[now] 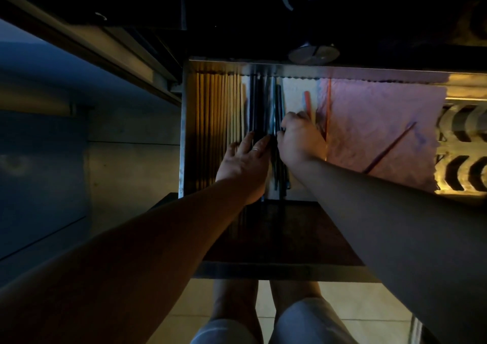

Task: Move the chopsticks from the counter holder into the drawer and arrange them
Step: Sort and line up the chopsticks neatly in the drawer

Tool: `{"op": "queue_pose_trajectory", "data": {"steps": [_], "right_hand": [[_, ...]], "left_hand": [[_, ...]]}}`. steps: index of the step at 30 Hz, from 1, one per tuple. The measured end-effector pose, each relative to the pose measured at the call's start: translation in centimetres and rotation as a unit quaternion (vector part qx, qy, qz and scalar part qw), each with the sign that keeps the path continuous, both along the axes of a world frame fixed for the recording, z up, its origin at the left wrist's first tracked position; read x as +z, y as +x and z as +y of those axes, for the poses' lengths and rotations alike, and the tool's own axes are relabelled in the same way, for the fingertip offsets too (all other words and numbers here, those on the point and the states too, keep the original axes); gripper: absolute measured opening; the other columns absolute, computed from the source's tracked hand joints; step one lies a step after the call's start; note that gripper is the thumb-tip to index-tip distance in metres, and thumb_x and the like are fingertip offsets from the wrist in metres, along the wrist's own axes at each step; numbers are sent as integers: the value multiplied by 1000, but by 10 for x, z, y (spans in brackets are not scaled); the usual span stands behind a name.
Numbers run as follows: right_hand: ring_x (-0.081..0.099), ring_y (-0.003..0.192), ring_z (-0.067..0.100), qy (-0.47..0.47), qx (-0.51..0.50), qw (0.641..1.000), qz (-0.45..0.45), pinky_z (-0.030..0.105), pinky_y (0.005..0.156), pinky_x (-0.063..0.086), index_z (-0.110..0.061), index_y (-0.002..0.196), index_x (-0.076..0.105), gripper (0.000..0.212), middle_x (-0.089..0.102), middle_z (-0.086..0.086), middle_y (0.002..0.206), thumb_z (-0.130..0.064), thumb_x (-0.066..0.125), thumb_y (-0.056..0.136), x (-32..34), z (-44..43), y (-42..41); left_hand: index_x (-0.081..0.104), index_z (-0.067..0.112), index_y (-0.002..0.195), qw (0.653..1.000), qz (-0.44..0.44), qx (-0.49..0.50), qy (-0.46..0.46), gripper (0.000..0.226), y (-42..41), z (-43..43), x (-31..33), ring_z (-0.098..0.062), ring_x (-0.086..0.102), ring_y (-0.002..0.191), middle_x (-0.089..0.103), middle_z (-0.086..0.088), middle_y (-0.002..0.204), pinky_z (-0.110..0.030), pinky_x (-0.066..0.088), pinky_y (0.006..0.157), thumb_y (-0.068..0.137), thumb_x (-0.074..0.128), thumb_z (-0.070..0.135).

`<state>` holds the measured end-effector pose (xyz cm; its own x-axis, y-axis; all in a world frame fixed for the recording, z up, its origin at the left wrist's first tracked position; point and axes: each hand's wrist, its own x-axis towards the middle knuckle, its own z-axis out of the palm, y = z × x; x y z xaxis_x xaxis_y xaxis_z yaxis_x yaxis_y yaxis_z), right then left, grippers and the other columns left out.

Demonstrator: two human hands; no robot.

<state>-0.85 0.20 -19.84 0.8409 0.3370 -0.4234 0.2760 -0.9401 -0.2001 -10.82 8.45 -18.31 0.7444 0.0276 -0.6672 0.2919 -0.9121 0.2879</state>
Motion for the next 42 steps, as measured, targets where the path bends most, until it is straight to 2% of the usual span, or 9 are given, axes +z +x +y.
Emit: {"op": "queue_pose_trajectory", "data": {"steps": [5, 10, 16, 22, 30, 36, 38, 40, 42], "right_hand": [[56, 112, 27, 17, -2, 1000, 5, 39, 90, 49, -17, 120, 54, 30, 56, 7, 122, -19, 56, 91, 2, -1, -2], [61, 106, 23, 1, -26, 1000, 10, 29, 82, 46, -15, 123, 52, 30, 62, 7, 120, -24, 53, 94, 3, 7, -3], [59, 114, 25, 27, -65, 997, 34, 30, 89, 47, -14, 126, 54, 35, 62, 8, 124, -26, 57, 93, 5, 12, -1], [62, 105, 25, 3, -102, 993, 50, 27, 76, 43, -7, 118, 57, 33, 64, 10, 117, -31, 54, 95, -1, 21, 9], [66, 98, 27, -9, -89, 990, 109, 30, 81, 54, -3, 105, 66, 36, 69, 13, 109, -35, 55, 93, -7, 10, 20], [63, 105, 25, 69, -138, 985, 76, 20, 76, 41, -12, 104, 61, 23, 59, 8, 132, -28, 52, 91, 1, -1, 22], [67, 94, 13, 117, -141, 979, 90, 20, 68, 49, -11, 108, 58, 22, 56, 8, 135, -25, 51, 93, 1, -8, 23], [60, 63, -7, 153, -136, 976, 80, 7, 45, 39, -11, 107, 58, 21, 46, 0, 146, -24, 50, 94, 0, -15, 24], [57, 54, -4, 166, -138, 972, 90, 7, 40, 36, -16, 98, 59, 14, 44, -3, 147, -25, 49, 94, -2, -18, 25]], "left_hand": [[-2, 28, 153, 1000, -10, -8, -1, 76, 0, 3, 1, -25, -12, 148, -7, 9, 162, -55, 12, 114, 95, 45, 18], [7, 26, 154, 1000, -18, -21, 0, 73, 1, 7, 3, -26, -5, 148, 4, 7, 161, -55, 18, 112, 94, 47, 20], [-8, 27, 152, 999, -2, -35, 2, 82, -1, 9, 3, -24, -11, 148, -8, 7, 162, -54, 11, 116, 93, 47, 19], [-10, 25, 153, 999, 23, -44, -7, 85, -1, 10, 2, -24, -17, 146, -17, 8, 160, -54, 8, 115, 93, 49, 17], [-4, 25, 154, 999, 27, -27, -15, 83, 0, 7, 3, -26, -15, 147, -13, 9, 161, -58, 12, 114, 93, 51, 17], [0, 25, 154, 1000, 24, -1, -11, 74, 4, 0, 4, -28, -13, 147, -7, 8, 162, -59, 8, 113, 94, 44, 15], [4, 28, 153, 1000, 11, 8, -9, 73, 4, 0, 5, -29, -10, 147, -3, 8, 162, -59, 10, 113, 94, 44, 16], [5, 31, 153, 1000, 0, 6, -6, 74, 3, 4, 5, -28, -8, 147, -1, 10, 162, -60, 12, 113, 92, 46, 18], [4, 33, 152, 1000, -8, -4, -1, 78, 1, 8, 5, -26, -7, 147, 0, 11, 161, -59, 14, 113, 91, 50, 20]]}}
